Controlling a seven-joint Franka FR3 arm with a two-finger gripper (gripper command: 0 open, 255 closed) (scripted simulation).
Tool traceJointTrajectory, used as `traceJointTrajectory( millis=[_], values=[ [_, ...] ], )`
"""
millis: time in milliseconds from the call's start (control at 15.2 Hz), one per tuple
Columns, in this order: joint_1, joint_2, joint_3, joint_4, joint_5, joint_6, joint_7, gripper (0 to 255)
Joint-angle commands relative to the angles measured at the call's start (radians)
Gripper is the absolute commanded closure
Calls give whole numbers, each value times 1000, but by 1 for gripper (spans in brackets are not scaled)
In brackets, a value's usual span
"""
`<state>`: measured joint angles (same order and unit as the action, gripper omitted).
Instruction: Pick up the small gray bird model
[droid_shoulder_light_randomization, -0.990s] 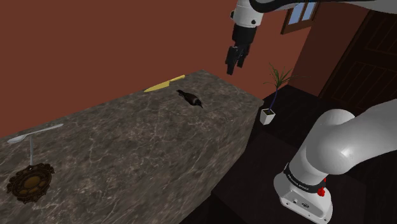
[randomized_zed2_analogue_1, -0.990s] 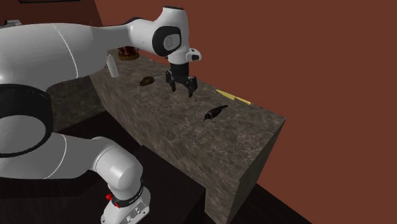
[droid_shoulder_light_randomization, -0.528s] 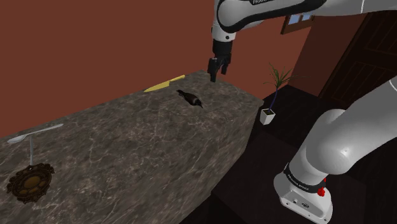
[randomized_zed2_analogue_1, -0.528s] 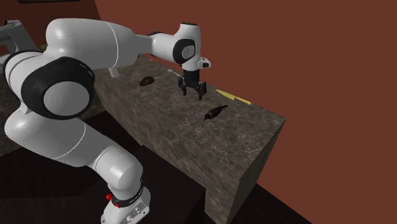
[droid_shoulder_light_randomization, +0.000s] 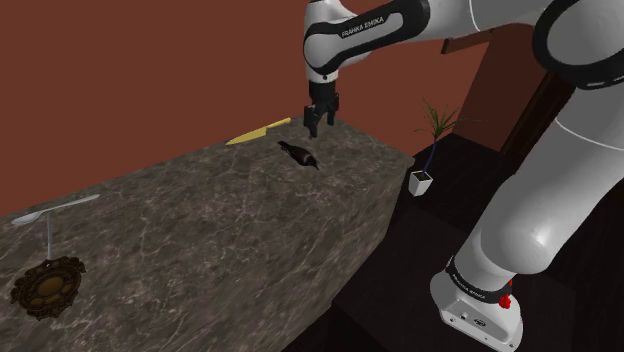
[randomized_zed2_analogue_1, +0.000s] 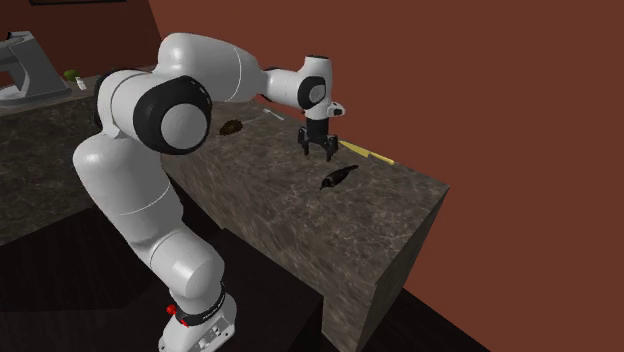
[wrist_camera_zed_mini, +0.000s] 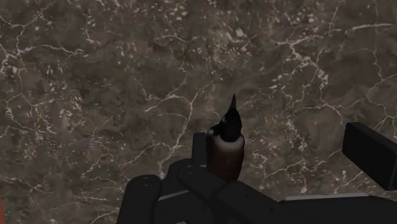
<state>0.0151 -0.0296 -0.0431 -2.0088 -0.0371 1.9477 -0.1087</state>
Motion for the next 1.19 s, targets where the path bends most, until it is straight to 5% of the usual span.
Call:
traceJointTrajectory(
  millis=[0, 858, 1122],
  values=[
    [-1, 83, -1, 56, -7, 15, 6, 0],
    [-4, 642, -14, 581, -40, -34, 36, 0],
    [-5, 671, -14, 581, -40, -7, 39, 0]
  ],
)
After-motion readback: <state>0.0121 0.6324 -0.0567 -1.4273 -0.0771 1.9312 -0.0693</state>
